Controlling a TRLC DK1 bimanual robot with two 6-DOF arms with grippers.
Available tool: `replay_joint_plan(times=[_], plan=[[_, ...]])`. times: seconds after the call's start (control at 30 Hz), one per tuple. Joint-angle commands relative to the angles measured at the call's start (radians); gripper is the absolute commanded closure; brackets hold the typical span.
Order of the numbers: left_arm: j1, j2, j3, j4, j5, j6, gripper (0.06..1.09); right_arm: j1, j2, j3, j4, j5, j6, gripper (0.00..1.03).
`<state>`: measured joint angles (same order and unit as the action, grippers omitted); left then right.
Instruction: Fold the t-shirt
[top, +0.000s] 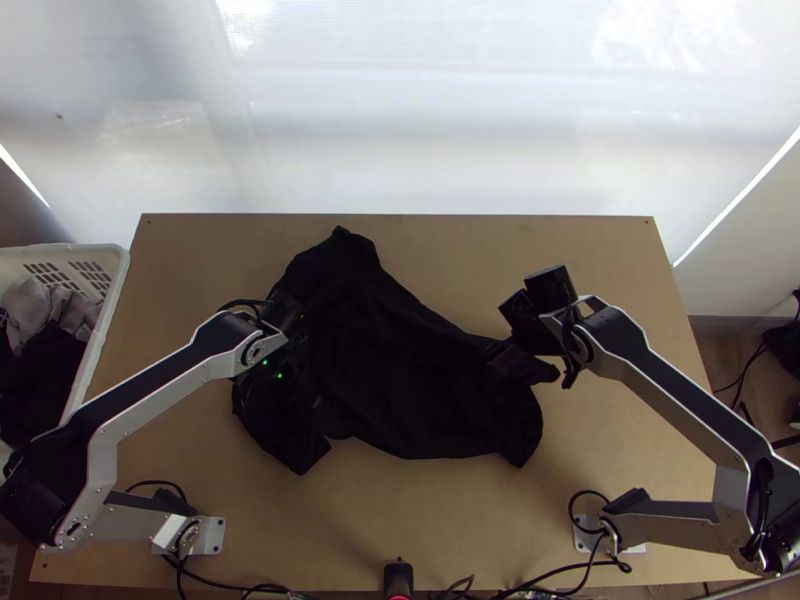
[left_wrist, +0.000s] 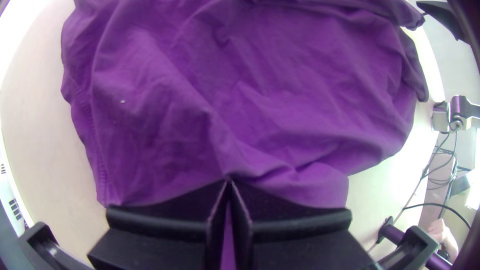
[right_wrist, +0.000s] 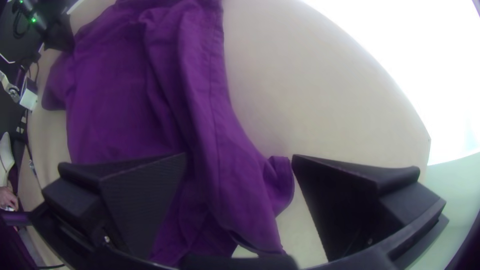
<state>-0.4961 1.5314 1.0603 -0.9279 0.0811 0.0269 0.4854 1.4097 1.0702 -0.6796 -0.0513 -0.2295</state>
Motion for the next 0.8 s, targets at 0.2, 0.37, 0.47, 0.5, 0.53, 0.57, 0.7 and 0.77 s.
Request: replay_joint_plan(times=[0.2,0.37,0.47,0.5,0.53,0.57,0.7,0.77], plan=[[0.047,0.022,0.006,0.023,0.005,0.034,1.05,-0.014,0.000,0.000,-0.009,-0.001,-0.008,0.05],[0.108,0.009,0.044,0.011,0.003,0.053,1.05,-0.014,0.029,0.002,-0.023,-0.009,-0.010,0.05],[0.122,-0.004,0.046,0.000,0.003,0.073,1.05,-0.021,0.077,0.014,-0.075,-0.082,-0.010,0.05],[0.123,-0.007,0.046,-0.003,0.003,0.074,1.05,-0.021,0.090,0.017,-0.089,-0.096,-0.010,0.05],[0.126,-0.010,0.044,-0.006,0.003,0.076,1.05,-0.021,0.107,0.017,-0.097,-0.102,-0.011,0.05],[0.129,-0.013,0.046,-0.009,0.003,0.077,1.05,-0.019,0.123,0.014,-0.098,-0.102,-0.011,0.10],[0.143,-0.016,0.052,-0.009,0.002,0.082,1.05,-0.024,0.169,0.020,-0.138,-0.142,-0.036,0.64],[0.165,-0.013,0.066,-0.008,0.000,0.090,1.05,-0.019,0.163,0.022,-0.166,-0.160,-0.053,0.86]])
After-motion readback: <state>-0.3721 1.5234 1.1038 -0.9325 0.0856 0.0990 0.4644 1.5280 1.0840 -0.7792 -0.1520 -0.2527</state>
